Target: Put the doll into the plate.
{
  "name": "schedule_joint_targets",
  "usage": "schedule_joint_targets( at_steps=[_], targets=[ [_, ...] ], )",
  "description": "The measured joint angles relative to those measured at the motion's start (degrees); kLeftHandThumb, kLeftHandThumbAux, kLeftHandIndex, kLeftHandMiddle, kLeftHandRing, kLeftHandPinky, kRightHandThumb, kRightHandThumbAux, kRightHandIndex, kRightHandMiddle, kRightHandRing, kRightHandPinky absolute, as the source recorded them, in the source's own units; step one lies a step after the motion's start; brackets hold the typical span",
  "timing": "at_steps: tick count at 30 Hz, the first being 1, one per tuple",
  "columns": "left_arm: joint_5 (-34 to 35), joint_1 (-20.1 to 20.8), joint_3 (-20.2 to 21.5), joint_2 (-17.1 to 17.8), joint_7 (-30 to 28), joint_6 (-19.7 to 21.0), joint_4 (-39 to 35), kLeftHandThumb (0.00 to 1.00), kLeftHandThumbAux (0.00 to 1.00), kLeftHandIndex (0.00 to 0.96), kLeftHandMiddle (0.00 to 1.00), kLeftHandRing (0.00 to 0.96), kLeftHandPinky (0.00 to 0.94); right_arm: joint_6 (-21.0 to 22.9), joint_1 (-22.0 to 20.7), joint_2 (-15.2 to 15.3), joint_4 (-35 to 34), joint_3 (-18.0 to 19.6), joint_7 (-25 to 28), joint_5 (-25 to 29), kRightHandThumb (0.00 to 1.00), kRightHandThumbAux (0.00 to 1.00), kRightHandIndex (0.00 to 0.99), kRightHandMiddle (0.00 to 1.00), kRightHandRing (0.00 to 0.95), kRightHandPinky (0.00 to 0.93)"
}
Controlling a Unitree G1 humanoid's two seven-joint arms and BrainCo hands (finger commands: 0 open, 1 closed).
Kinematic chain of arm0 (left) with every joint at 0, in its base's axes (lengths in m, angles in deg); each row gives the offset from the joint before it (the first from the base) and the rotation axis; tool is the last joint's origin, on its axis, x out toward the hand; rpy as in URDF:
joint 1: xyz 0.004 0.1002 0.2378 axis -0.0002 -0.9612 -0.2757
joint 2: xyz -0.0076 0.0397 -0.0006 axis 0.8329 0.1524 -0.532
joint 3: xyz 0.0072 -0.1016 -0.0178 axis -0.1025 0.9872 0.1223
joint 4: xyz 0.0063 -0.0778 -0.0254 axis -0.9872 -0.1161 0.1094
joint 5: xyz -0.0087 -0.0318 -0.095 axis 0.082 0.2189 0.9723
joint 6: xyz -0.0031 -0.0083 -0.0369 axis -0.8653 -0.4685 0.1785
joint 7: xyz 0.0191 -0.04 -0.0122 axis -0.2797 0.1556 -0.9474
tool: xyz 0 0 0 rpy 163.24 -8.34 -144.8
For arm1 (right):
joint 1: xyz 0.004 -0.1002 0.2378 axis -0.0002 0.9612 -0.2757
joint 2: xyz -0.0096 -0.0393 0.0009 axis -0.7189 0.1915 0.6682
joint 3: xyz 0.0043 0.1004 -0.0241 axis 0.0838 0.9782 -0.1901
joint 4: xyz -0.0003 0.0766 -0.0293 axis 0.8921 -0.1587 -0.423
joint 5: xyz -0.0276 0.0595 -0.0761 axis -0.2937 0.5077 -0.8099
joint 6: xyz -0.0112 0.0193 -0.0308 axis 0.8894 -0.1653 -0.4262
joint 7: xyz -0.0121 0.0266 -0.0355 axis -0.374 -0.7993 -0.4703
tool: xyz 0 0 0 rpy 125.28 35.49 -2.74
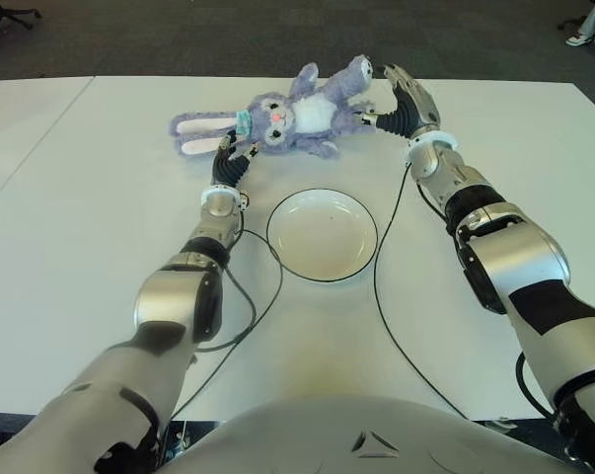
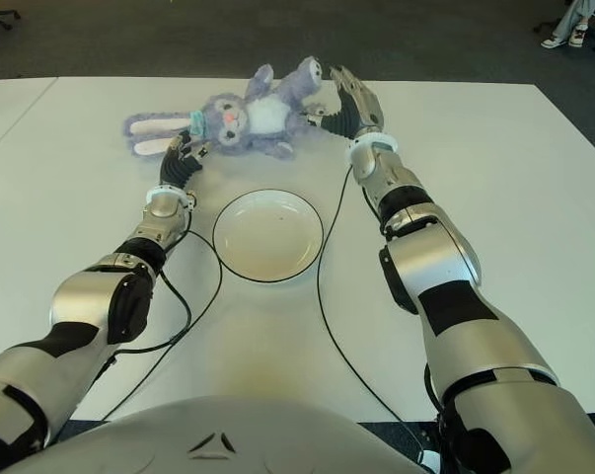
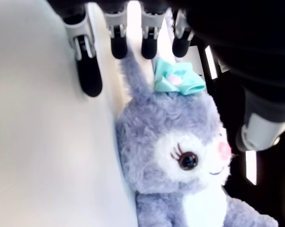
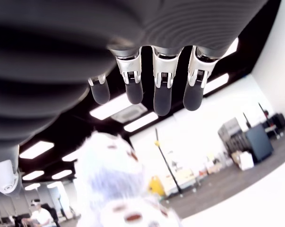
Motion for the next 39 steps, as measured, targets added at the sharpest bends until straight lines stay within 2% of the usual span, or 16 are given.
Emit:
schedule_joint_targets(
  at_steps=[6,19,26,30,39],
  targets=[
    [-1.7,0.5,-1.5,0.3,0.1,0.4,0.4,0.188,0.496,0.000,0.000,0.000,0.000,0.8,0.3,0.0,0.1,1.2,1.6,0.8,0.161,0.458,0.012,0.023,0.055,0.109],
    [-5.5,0.8,-5.8,0.9,1.2,0.6,0.5,0.185,0.458,0.000,0.000,0.000,0.000,2.5,1.8,0.0,0.6,3.4,3.9,2.1,0.177,0.485,0.009,0.018,0.030,0.062],
    [-8.2,0.8,-8.9,0.9,4.4,0.6,0.7,0.155,0.465,0.000,0.000,0.000,0.000,2.5,1.9,0.0,0.6,4.8,5.2,3.0,0.203,0.507,0.008,0.007,0.019,0.045],
    [-10.0,0.8,-10.7,0.9,6.0,0.5,0.8,0.176,0.469,0.000,0.000,0.000,0.000,2.5,2.0,0.0,0.6,5.2,5.5,3.1,0.202,0.495,0.009,0.008,0.028,0.087],
    [-14.0,1.0,-14.7,1.0,9.1,0.6,1.0,0.205,0.462,0.000,0.000,0.000,0.000,2.5,2.9,0.1,0.6,6.8,5.4,3.5,0.214,0.483,0.015,0.006,0.012,0.045]
  ],
)
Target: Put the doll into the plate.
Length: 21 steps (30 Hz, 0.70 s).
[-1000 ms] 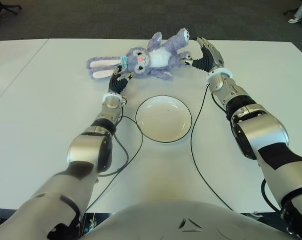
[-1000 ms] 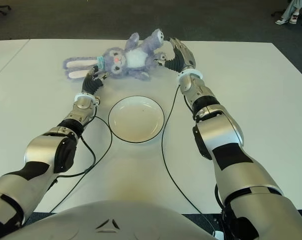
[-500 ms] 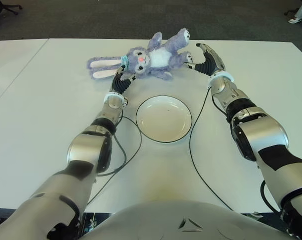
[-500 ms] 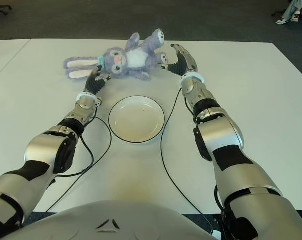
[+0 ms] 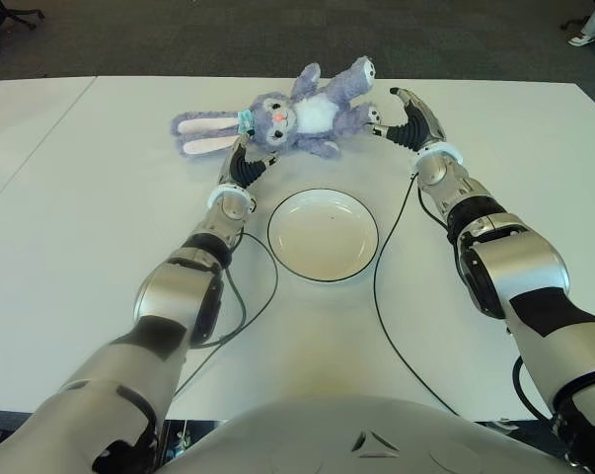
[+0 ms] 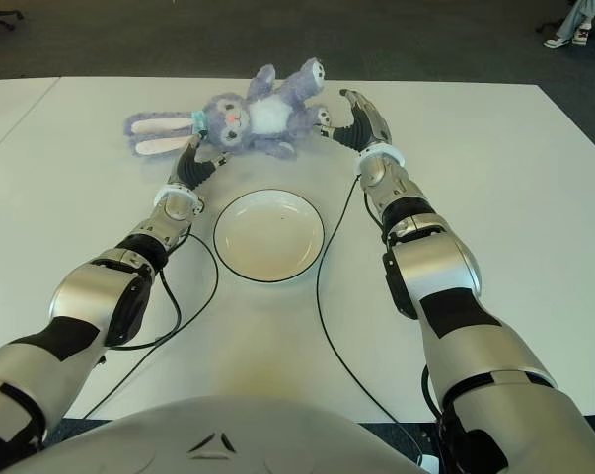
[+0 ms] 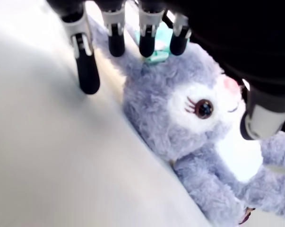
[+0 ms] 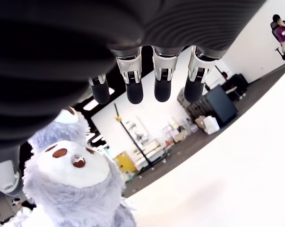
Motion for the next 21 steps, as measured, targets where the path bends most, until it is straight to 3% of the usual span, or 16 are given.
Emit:
schedule_joint_targets(
  at_steps=[12,13,15,18,21],
  targets=[
    [-2.1,1.8,-2.1,-1.4,1.8,2.7,1.1,0.225,0.466,0.000,0.000,0.000,0.000,0.1,0.2,-1.2,0.1,3.3,0.0,2.8,0.340,0.506,0.043,0.097,0.116,0.191],
    [-2.1,2.0,-1.9,-2.4,1.8,2.8,1.1,0.218,0.469,0.000,0.000,0.000,0.000,0.6,0.2,-4.0,0.1,4.9,1.1,4.7,0.386,0.517,0.051,0.121,0.168,0.266],
    [-1.9,2.0,-1.7,-2.9,1.8,2.8,1.1,0.218,0.477,0.000,0.000,0.000,0.000,0.7,0.2,-4.7,0.1,6.3,2.0,6.3,0.529,0.536,0.078,0.211,0.281,0.346],
    [-1.1,2.0,-0.7,-4.3,2.3,2.8,1.1,0.227,0.486,0.000,0.000,0.000,0.000,1.5,0.3,-6.4,0.1,11.3,5.3,11.7,0.577,0.543,0.086,0.247,0.329,0.402],
    [-0.5,2.0,0.4,-5.0,2.5,2.9,1.2,0.232,0.491,0.000,0.000,0.000,0.000,2.1,0.7,-7.7,0.1,14.1,7.3,14.4,0.594,0.544,0.089,0.263,0.354,0.430]
  ],
)
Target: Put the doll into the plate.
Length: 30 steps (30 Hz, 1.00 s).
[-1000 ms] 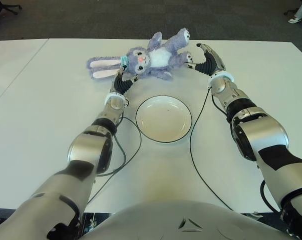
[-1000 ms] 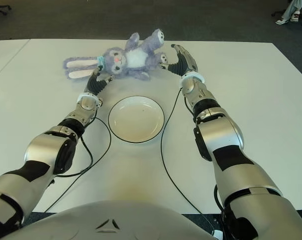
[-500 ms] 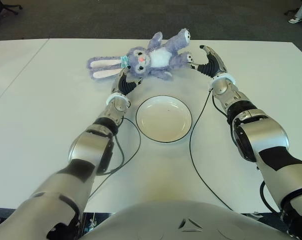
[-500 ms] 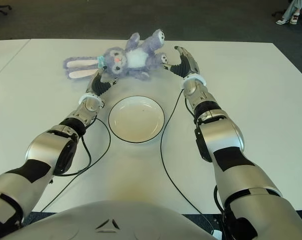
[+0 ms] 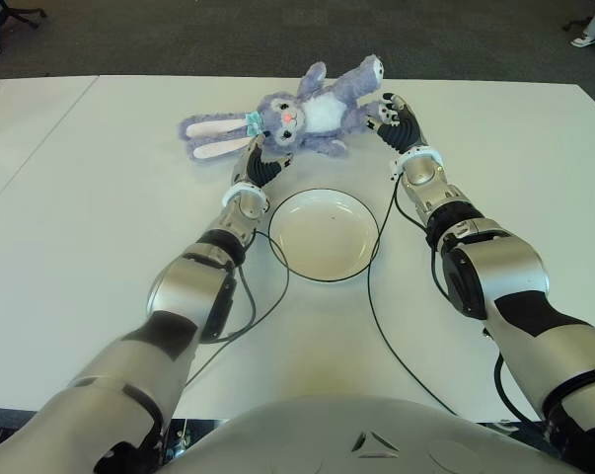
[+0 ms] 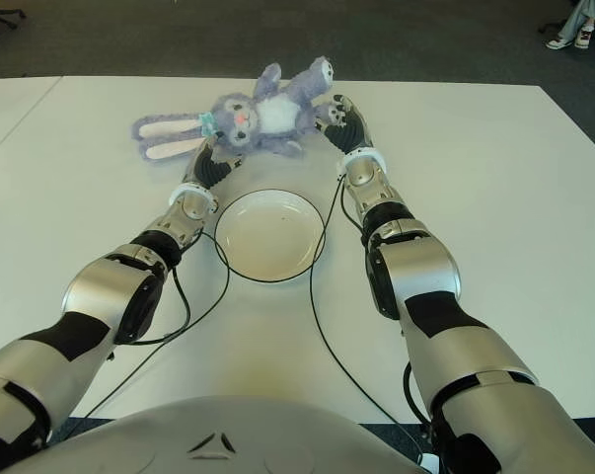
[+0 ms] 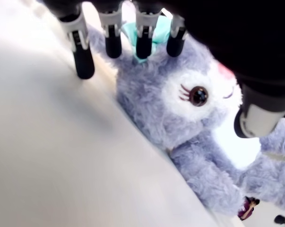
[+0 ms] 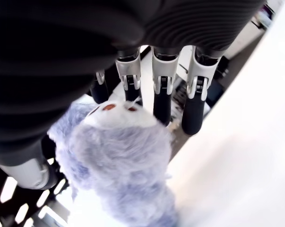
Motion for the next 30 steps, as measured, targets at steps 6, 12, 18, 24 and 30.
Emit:
schedule_joint_targets(
  at_steps=[6,12,18,24,30],
  targets=[
    [0.8,0.0,1.0,-0.8,0.0,0.4,0.1,0.200,0.500,0.000,0.000,0.000,0.000,1.1,0.4,-1.2,0.0,3.5,2.7,3.3,0.560,0.544,0.110,0.289,0.370,0.377],
    [1.3,0.0,1.8,-1.4,0.0,0.5,0.1,0.183,0.512,0.000,0.000,0.000,0.000,2.0,0.5,-1.8,0.0,4.4,3.2,3.8,0.540,0.555,0.120,0.297,0.360,0.368],
    [1.3,0.0,2.2,-1.7,0.0,0.7,0.0,0.167,0.517,0.000,0.000,0.000,0.000,2.0,0.6,-2.4,0.0,4.3,3.2,3.8,0.562,0.560,0.122,0.302,0.356,0.369],
    [1.3,0.0,2.2,-1.7,0.0,0.9,0.0,0.166,0.516,0.000,0.000,0.000,0.000,2.3,0.7,-2.7,0.0,4.7,3.2,3.8,0.569,0.555,0.131,0.291,0.346,0.357],
    [1.3,0.0,2.2,-1.8,0.0,1.6,-0.1,0.155,0.521,0.000,0.000,0.000,0.000,2.9,0.7,-2.7,0.0,5.1,2.4,3.8,0.693,0.709,0.412,0.483,0.545,0.604]
  ],
)
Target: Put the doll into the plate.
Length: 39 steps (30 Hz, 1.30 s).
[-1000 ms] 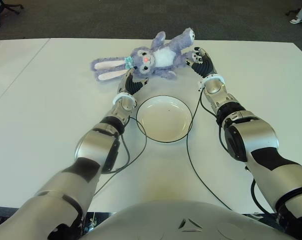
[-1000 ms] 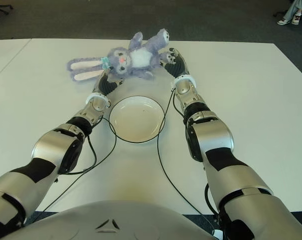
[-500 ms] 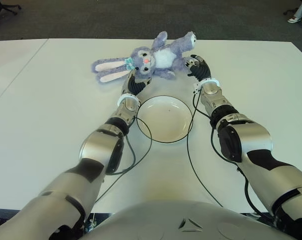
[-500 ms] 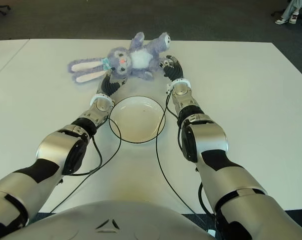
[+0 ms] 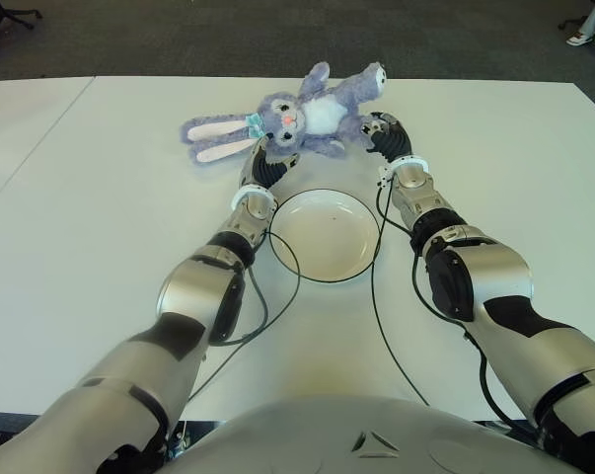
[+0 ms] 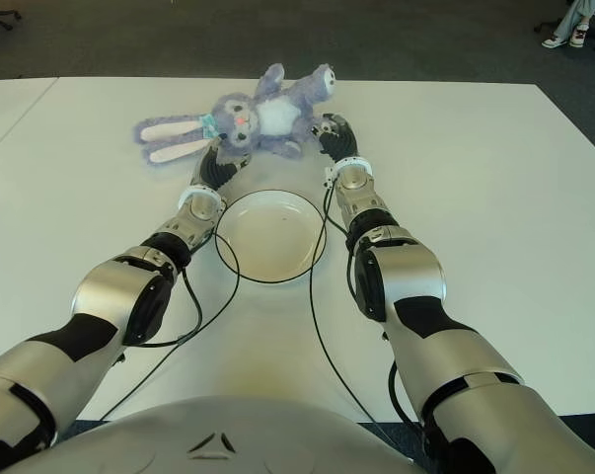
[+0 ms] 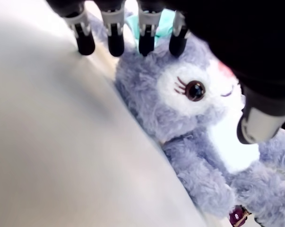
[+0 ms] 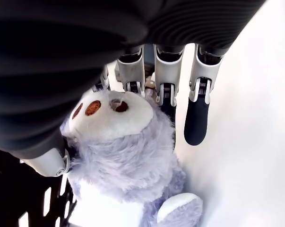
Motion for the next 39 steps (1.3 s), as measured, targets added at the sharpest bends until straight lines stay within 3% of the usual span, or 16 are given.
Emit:
schedule_joint_targets(
  at_steps=[4,7,9,13,23,39],
  targets=[
    [0.0,0.0,0.1,-0.1,0.0,0.4,0.0,0.132,0.523,0.000,0.000,0.000,0.000,0.3,0.1,0.1,0.0,-0.7,-1.4,-0.9,0.698,0.706,0.427,0.601,0.666,0.704],
    [0.0,0.0,0.2,-0.2,0.0,0.5,-0.1,0.128,0.524,0.000,0.000,0.000,0.000,0.3,0.1,0.2,0.0,-1.6,-2.6,-1.7,0.698,0.706,0.428,0.616,0.680,0.713],
    [0.1,0.0,0.3,-0.3,0.0,0.5,-0.1,0.116,0.537,0.000,0.000,0.000,0.000,0.3,0.1,0.3,0.0,-2.1,-3.3,-2.2,0.702,0.707,0.433,0.724,0.761,0.765],
    [0.1,0.0,0.5,-0.4,0.0,0.5,-0.1,0.109,0.546,0.000,0.000,0.000,0.000,0.6,0.1,0.3,0.0,-3.1,-5.4,-3.3,0.704,0.708,0.435,0.767,0.792,0.782],
    [0.1,0.0,0.7,-0.6,0.2,0.4,-0.1,0.108,0.587,0.000,0.000,0.000,0.000,2.3,0.1,0.3,0.0,-3.2,-8.8,-3.8,0.708,0.709,0.439,0.803,0.806,0.805],
    [0.2,0.0,1.3,-0.9,0.2,0.4,-0.2,0.092,0.592,0.000,0.000,0.000,0.000,2.6,-0.1,1.0,0.0,-2.2,-9.7,-3.1,0.709,0.710,0.439,0.793,0.805,0.819]
  ],
)
